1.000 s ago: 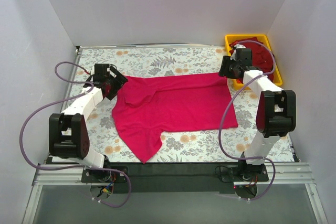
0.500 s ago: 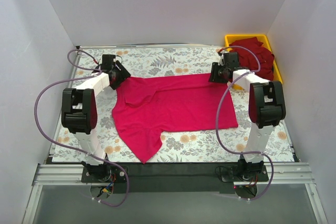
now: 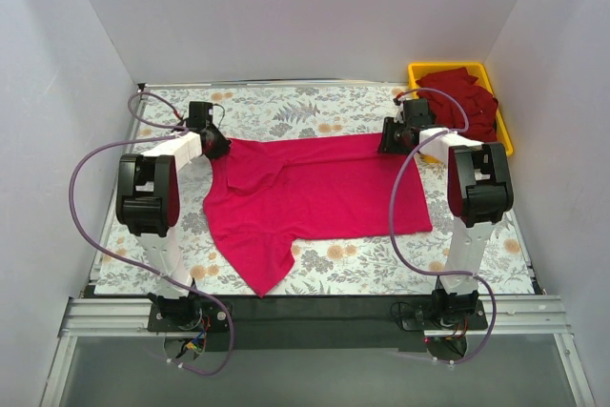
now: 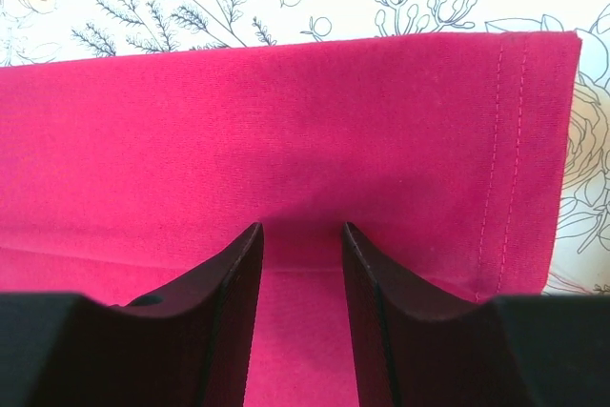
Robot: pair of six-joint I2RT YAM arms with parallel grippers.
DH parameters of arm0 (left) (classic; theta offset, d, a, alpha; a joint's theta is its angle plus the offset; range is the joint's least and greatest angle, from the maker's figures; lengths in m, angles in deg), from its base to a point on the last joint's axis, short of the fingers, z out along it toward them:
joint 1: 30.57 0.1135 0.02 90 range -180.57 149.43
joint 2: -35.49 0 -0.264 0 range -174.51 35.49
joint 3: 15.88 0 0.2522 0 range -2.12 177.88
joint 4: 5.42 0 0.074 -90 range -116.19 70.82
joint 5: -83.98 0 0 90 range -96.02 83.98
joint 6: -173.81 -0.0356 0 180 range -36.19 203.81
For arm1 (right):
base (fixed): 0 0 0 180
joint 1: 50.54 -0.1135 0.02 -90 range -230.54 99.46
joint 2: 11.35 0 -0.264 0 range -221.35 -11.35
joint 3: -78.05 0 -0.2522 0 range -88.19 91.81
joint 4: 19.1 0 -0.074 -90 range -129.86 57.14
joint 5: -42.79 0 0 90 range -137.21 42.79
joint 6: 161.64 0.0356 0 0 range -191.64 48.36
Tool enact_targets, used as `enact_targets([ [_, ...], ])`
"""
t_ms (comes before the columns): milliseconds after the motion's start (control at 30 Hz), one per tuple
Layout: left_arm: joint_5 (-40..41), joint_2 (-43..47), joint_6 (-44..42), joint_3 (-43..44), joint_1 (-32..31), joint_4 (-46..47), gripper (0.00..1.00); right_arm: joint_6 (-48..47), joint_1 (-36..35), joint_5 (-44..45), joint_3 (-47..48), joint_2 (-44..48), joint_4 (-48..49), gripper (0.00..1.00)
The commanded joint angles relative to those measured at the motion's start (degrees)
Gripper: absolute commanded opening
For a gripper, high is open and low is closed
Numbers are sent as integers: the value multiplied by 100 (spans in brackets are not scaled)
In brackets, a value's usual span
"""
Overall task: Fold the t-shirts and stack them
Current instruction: Fold the tshirt
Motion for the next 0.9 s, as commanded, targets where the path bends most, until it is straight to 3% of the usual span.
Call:
enact_targets([
  [0,224,377,-67,-58,12,-6,0,65,113,103,-111,-101,180,38],
  [400,857,1142,934,-1016,12,-234,0,126,183,68,-225,-40,224,38],
  [500,822,1063,961,-1026,56,-217,7,117,192,33,-216,21,216,38],
  [533,813,1072,961,-999,65,-217,11,100,192,16,-225,56,224,38],
  [600,822,1142,953,-982,109,-190,27,65,183,-11,-234,205,215,38],
  [667,866,1282,883,-956,126,-147,51,21,192,-55,-251,329,215,38],
  [800,735,1283,409,-754,179,64,64,-41,192,-178,-216,654,224,38],
  [867,656,1187,294,-579,188,143,64,-67,183,-266,-103,681,224,38],
])
